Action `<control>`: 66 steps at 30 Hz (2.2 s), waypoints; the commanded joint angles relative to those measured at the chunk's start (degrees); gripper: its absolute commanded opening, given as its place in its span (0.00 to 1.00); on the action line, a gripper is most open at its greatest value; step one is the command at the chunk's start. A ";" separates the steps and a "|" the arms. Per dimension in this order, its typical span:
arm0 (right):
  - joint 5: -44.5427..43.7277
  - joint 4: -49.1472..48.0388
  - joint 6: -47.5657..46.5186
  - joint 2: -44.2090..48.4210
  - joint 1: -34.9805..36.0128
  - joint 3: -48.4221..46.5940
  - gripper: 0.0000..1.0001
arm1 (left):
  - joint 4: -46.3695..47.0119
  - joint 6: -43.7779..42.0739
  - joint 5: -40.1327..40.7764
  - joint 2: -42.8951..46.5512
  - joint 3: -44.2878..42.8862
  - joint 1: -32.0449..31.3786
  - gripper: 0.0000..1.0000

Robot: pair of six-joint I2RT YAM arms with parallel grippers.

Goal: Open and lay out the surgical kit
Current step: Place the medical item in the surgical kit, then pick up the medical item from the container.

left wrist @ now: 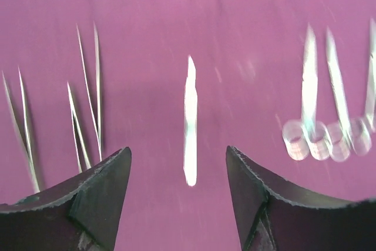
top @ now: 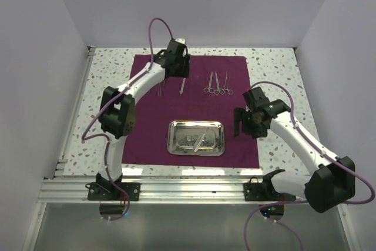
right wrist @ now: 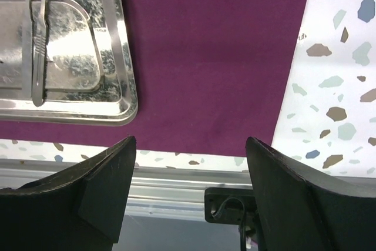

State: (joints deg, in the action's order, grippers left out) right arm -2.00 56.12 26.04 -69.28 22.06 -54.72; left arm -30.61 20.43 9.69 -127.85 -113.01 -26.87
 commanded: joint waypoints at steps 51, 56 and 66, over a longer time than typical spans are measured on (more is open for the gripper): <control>2.70 -4.88 -0.99 3.27 0.08 1.46 0.79 | -4.37 8.93 -4.77 11.75 20.90 -24.98 0.47; 2.35 -4.79 -0.82 3.18 0.17 1.46 0.79 | -3.84 9.19 -4.95 11.13 22.83 -26.03 0.42; 2.18 -4.70 -0.73 2.74 0.17 1.37 0.79 | -3.84 8.32 -4.16 9.03 23.98 -27.44 0.40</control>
State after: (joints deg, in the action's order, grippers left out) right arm -0.30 52.05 25.89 -66.43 22.06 -53.28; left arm -34.41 29.39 5.15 -117.82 -89.34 -54.00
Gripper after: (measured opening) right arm 0.790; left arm 0.406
